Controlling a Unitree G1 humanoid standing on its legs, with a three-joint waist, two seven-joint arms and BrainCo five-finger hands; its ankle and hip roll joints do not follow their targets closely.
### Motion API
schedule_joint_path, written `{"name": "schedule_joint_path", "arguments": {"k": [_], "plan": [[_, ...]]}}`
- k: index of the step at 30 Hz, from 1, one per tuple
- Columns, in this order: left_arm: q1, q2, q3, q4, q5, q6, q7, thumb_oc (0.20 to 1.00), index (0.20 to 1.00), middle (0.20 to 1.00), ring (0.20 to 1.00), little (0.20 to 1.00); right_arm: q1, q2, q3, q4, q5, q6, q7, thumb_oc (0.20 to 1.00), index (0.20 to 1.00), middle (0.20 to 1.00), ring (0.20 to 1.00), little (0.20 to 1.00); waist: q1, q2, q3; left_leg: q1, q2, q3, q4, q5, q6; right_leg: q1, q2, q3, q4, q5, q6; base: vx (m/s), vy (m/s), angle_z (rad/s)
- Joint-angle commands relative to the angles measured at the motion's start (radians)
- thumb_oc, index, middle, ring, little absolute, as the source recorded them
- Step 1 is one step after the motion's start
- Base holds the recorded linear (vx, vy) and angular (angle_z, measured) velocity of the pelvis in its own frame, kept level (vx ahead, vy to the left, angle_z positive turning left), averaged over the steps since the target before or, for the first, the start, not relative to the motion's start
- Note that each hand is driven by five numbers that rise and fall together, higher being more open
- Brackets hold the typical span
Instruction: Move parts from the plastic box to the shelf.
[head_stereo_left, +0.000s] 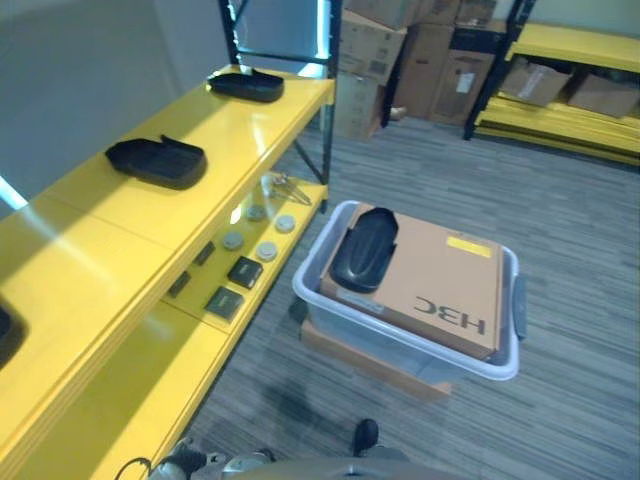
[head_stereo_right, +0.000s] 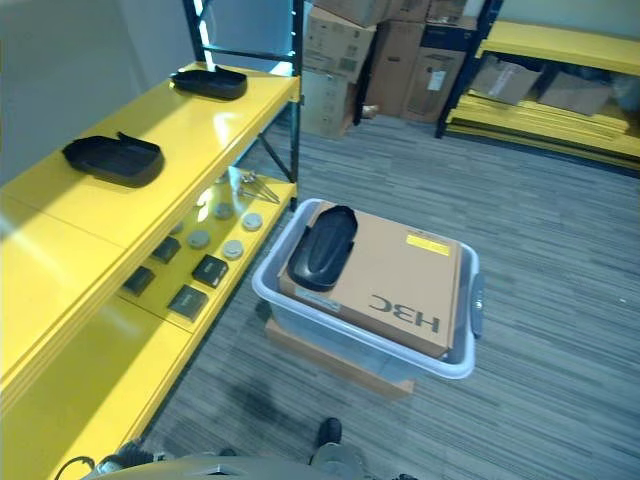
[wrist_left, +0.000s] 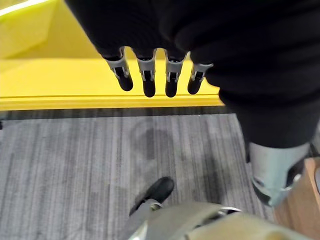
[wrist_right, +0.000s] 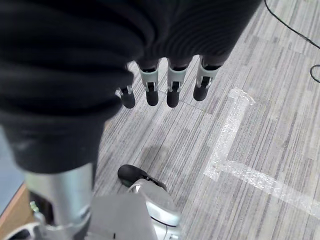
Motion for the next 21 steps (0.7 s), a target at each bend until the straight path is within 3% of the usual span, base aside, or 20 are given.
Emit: {"name": "schedule_joint_path", "arguments": {"k": [1,2,3,6,8,9,11,13,14,15,16,21], "plan": [[-0.057,0.009,0.007,0.031,0.012,0.005,0.033,1.0,1.0,1.0,1.0,1.0,-0.042,0.01,0.015,0.048,0.072,-0.06,-0.011,1.0,1.0,1.0,1.0,1.0,0.0,-0.018,0.004,-0.044,-0.106,-0.008,0.048,-0.116,0.105,-0.015,-0.059,0.043,-0.009,-0.008,0.097,0.21,-0.377,-0.1],[-0.053,0.003,0.014,0.029,-0.011,0.0,0.05,1.0,1.0,1.0,1.0,1.0,-0.042,0.005,0.011,0.043,0.081,-0.086,-0.009,1.0,1.0,1.0,1.0,1.0,-0.011,-0.023,0.001,-0.048,-0.074,0.015,0.078,-0.118,0.089,-0.001,-0.042,0.05,-0.013,-0.029,0.075,0.16,-0.295,-0.14],[-0.053,0.003,0.015,0.029,-0.013,-0.001,0.052,1.0,1.0,1.0,1.0,1.0,-0.042,0.005,0.011,0.043,0.08,-0.088,-0.009,1.0,1.0,1.0,1.0,1.0,-0.012,-0.023,0.0,-0.049,-0.072,0.016,0.082,-0.119,0.087,0.0,-0.041,0.05,-0.013,-0.03,0.073,0.15,-0.28,-0.26],[-0.044,-0.012,0.035,0.025,-0.083,-0.005,0.108,1.0,1.0,1.0,1.0,1.0,-0.056,-0.018,0.003,0.018,0.072,-0.153,-0.014,1.0,1.0,1.0,1.0,1.0,-0.016,-0.036,0.007,-0.079,-0.009,0.038,0.219,-0.141,0.056,0.004,-0.031,0.039,-0.004,-0.048,0.042,0.12,-0.267,-0.31],[-0.036,-0.014,0.059,0.012,-0.125,-0.005,0.139,1.0,1.0,1.0,1.0,1.0,-0.08,-0.057,0.014,-0.049,0.108,-0.19,-0.029,1.0,1.0,1.0,1.0,1.0,0.006,-0.037,0.039,-0.202,0.045,-0.027,0.468,-0.061,0.015,0.021,-0.006,0.05,-0.002,-0.069,-0.001,0.04,-0.293,-0.24],[-0.03,-0.011,0.071,0.005,-0.124,-0.01,0.148,1.0,1.0,1.0,1.0,1.0,-0.094,-0.078,0.018,-0.092,0.144,-0.2,-0.039,1.0,1.0,1.0,1.0,1.0,0.021,-0.034,0.055,-0.269,0.05,-0.075,0.581,-0.034,0.005,0.03,0.006,0.058,-0.003,-0.078,-0.022,-0.01,-0.206,-0.3],[-0.015,-0.005,0.087,-0.006,-0.117,-0.017,0.153,1.0,1.0,1.0,1.0,1.0,-0.128,-0.132,0.016,-0.208,0.218,-0.176,-0.071,1.0,1.0,1.0,1.0,1.0,0.049,-0.026,0.084,-0.386,0.032,-0.15,0.683,0.005,-0.006,0.053,0.031,0.076,-0.016,-0.091,-0.049,0.01,-0.093,-0.38],[-0.001,-0.005,0.091,-0.008,-0.113,-0.022,0.162,1.0,1.0,1.0,1.0,1.0,-0.151,-0.155,0.011,-0.284,0.26,-0.187,-0.099,1.0,1.0,1.0,1.0,1.0,0.063,-0.026,0.097,-0.4,0.016,-0.166,0.622,0.014,-0.003,0.067,0.032,0.081,-0.025,-0.095,-0.048,0.06,0.041,-0.6],[0.021,-0.005,0.096,-0.011,-0.109,-0.025,0.169,1.0,1.0,1.0,1.0,1.0,-0.174,-0.171,0.007,-0.413,0.284,-0.164,-0.161,1.0,1.0,1.0,1.0,1.0,0.068,-0.026,0.1,-0.373,0.013,-0.162,0.461,0.031,-0.001,0.083,0.023,0.075,-0.033,-0.093,-0.039,0.01,0.088,-0.54],[0.025,-0.004,0.097,-0.012,-0.104,-0.027,0.17,1.0,1.0,1.0,1.0,1.0,-0.178,-0.175,0.004,-0.45,0.286,-0.159,-0.177,1.0,1.0,1.0,1.0,1.0,0.066,-0.031,0.102,-0.374,0.008,-0.152,0.407,0.064,0.007,0.076,0.013,0.066,-0.032,-0.083,-0.043,0.15,0.251,-0.53],[0.049,0.004,0.111,-0.012,-0.068,-0.028,0.158,1.0,1.0,1.0,1.0,1.0,-0.181,-0.191,-0.015,-0.644,0.28,-0.103,-0.262,1.0,1.0,1.0,1.0,1.0,0.059,-0.024,0.094,-0.339,0.013,-0.136,0.249,0.082,0.006,0.091,-0.004,0.057,-0.029,-0.091,-0.034,0.1,0.196,-0.31],[0.081,0.035,0.14,-0.024,-0.073,-0.066,0.152,1.0,1.0,1.0,1.0,1.0,-0.183,-0.248,-0.12,-0.873,0.322,-0.117,-0.32,1.0,1.0,1.0,1.0,1.0,0.06,-0.011,0.075,-0.244,-0.007,-0.163,0.149,0.046,0.014,0.075,-0.024,0.052,0.02,-0.117,-0.011,0.14,0.17,0.0]]}}
